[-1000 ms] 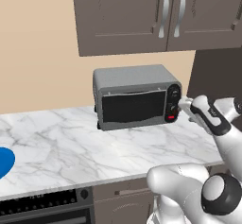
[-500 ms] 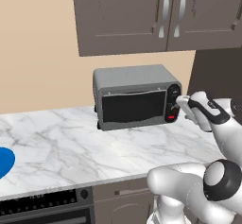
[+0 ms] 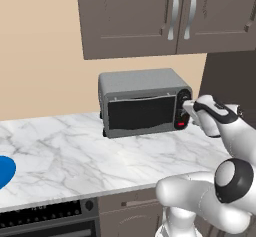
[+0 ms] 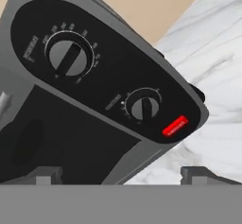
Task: Pick up the bagel from the plate, place it on the toaster oven rack, close the door, and set the timer.
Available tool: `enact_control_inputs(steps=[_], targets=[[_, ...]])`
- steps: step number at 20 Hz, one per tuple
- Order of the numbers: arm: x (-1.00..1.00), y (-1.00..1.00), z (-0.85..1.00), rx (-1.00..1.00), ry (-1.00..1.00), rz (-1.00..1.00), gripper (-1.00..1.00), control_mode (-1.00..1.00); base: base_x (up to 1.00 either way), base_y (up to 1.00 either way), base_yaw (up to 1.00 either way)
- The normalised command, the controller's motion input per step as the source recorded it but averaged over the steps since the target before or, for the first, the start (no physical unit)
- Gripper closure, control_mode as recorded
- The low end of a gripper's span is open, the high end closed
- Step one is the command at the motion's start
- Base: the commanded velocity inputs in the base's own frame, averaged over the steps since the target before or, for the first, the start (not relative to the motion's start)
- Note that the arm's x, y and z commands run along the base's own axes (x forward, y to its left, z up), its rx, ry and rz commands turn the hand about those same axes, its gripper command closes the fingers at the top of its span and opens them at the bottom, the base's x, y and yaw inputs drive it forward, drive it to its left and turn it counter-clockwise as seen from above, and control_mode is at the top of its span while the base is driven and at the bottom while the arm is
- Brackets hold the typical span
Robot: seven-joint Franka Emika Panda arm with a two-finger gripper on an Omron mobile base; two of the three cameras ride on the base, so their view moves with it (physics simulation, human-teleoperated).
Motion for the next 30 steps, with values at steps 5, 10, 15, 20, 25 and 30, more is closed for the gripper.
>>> enact_control_inputs(steps=[5, 10, 15, 20, 25, 30], targets=[[0.24, 0.0, -0.12, 0.0, -0.04, 0.0, -1.0, -1.0, 0.0, 0.0, 0.0], [0.19, -0.07, -0.17, 0.0, -0.02, 0.0, -1.0, -1.0, 0.0, 0.0, 0.0], [0.14, -0.24, -0.22, 0.0, 0.0, 0.0, -1.0, -1.0, 0.0, 0.0, 0.0], [0.16, -0.18, -0.09, 0.02, 0.0, 0.0, -1.0, -1.0, 0.0, 0.0, 0.0], [0.2, 0.0, 0.0, 0.04, -0.02, 0.0, -1.0, -1.0, 0.0, 0.0, 0.0], [0.13, 0.0, -0.03, 0.02, 0.0, 0.0, -1.0, -1.0, 0.0, 0.0, 0.0]])
